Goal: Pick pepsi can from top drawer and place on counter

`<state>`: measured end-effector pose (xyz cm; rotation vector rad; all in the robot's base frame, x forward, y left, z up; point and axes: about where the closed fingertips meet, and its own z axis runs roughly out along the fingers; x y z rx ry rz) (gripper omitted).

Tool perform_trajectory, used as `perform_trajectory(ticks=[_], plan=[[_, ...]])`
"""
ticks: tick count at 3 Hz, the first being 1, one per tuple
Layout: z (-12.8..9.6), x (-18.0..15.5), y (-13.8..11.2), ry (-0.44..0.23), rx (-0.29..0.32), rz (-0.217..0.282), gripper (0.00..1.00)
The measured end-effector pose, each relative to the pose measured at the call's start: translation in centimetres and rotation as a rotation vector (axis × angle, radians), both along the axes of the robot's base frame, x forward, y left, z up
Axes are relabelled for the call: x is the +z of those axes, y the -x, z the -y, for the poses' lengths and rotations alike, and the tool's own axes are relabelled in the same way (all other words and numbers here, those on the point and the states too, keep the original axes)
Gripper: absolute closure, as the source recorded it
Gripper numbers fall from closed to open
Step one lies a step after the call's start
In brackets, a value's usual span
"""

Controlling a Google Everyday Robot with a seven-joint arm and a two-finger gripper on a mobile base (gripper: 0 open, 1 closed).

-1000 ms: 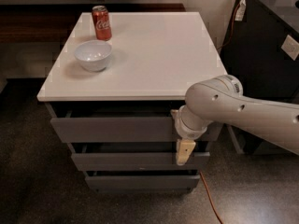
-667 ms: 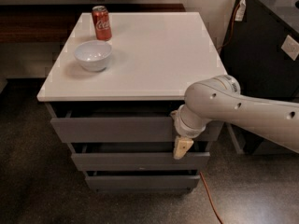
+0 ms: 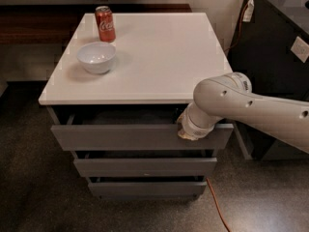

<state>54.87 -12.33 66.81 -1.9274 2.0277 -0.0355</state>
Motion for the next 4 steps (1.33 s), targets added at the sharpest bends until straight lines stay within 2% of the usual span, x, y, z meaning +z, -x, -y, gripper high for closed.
perform_trajectory(ticks=[1,4], plan=[[0.00,0.41,0.00,0.000,0.000,0.000,1.00],[0.00,0.56,0.01,0.000,0.000,0.000,1.00]])
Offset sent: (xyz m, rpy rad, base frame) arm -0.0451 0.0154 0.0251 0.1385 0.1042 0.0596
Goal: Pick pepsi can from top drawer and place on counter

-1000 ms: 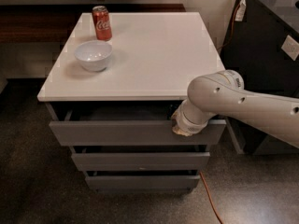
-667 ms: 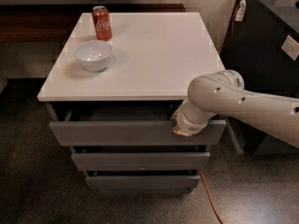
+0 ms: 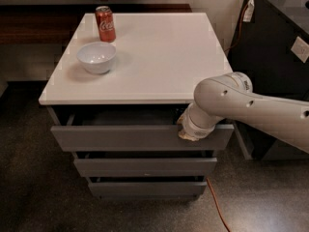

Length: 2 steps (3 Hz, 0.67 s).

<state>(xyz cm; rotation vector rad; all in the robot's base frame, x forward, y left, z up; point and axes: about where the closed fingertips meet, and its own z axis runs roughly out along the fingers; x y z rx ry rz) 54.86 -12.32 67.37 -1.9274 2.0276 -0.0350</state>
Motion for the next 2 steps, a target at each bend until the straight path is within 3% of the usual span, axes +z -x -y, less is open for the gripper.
perform_trajectory(ticks=[2], plan=[[-0.8,0.3,1.2,-0.027,0.018,-0.026,0.47]])
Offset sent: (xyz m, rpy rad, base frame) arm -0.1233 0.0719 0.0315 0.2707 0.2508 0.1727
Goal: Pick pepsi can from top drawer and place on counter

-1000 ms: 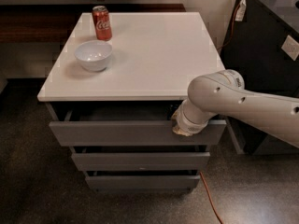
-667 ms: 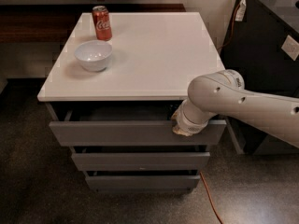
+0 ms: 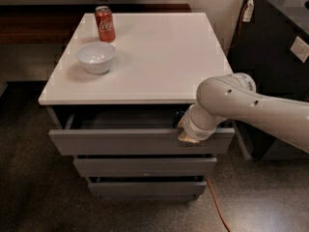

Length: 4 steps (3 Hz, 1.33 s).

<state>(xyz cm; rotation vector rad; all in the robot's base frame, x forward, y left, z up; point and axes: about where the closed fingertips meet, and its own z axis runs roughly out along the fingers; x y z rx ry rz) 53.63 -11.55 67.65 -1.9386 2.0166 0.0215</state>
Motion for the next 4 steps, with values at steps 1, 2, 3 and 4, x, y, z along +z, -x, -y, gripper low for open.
perform_trajectory(ticks=[1,2,3,4], plan=[[0.00,0.37,0.00,0.000,0.000,0.000,0.68],[0.00,0.66,0.00,0.000,0.000,0.000,0.91],[-0.01,0.73,0.01,0.000,0.000,0.000,1.00],[-0.01,0.79,0.01,0.000,0.000,0.000,1.00]])
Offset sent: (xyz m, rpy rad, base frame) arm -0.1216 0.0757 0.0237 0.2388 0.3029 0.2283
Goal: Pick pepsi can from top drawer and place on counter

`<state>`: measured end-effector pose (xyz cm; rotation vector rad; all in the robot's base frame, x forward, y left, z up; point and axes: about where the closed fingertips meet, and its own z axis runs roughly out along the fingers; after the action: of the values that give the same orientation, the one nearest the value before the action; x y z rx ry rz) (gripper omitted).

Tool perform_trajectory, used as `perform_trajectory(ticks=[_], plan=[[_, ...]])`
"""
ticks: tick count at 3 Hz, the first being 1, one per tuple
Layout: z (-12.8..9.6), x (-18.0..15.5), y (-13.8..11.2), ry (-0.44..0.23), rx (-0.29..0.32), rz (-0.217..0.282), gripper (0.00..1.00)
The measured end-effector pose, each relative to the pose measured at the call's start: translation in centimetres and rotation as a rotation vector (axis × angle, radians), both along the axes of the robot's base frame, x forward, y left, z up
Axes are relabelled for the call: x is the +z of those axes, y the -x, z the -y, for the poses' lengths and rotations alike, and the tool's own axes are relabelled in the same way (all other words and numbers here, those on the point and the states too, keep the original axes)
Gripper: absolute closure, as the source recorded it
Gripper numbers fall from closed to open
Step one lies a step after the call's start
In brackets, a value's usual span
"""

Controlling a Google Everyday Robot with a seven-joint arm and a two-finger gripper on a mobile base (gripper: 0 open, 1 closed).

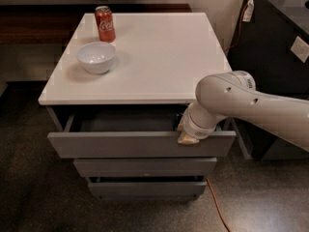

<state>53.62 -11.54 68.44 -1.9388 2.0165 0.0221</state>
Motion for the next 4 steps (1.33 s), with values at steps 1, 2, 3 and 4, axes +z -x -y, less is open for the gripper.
perform_trajectory(ticks=[1,2,3,4], plan=[[-1.74,0.31,2.44,-0.040,0.041,-0.067,1.00],[-1.69,0.31,2.43,-0.041,0.041,-0.067,1.00],[-1.69,0.31,2.43,-0.041,0.041,-0.067,1.00],[-1.70,0.32,2.45,-0.041,0.041,-0.067,1.00]])
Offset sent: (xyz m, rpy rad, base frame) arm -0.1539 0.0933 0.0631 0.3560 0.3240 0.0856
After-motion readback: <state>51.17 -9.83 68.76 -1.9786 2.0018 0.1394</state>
